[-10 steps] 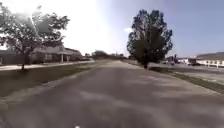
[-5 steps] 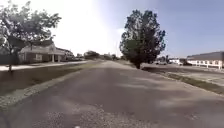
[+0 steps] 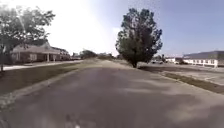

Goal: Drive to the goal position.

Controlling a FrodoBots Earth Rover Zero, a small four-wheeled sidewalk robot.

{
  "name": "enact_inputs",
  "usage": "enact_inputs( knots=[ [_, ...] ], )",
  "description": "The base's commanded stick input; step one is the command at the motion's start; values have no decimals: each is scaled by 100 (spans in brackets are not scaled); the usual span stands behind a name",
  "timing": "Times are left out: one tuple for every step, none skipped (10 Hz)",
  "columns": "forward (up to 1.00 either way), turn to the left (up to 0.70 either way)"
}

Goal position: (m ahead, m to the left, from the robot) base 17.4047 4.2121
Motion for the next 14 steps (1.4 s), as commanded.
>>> enact_inputs(
  knots=[
    [100,-1],
    [100,-3],
    [100,-8],
    [100,-15],
    [100,-19],
    [100,-14],
    [100,-5],
    [100,-3],
    [100,-3],
    [100,-3],
    [100,-3],
    [100,-3],
    [100,-3],
    [100,-3]
  ],
)
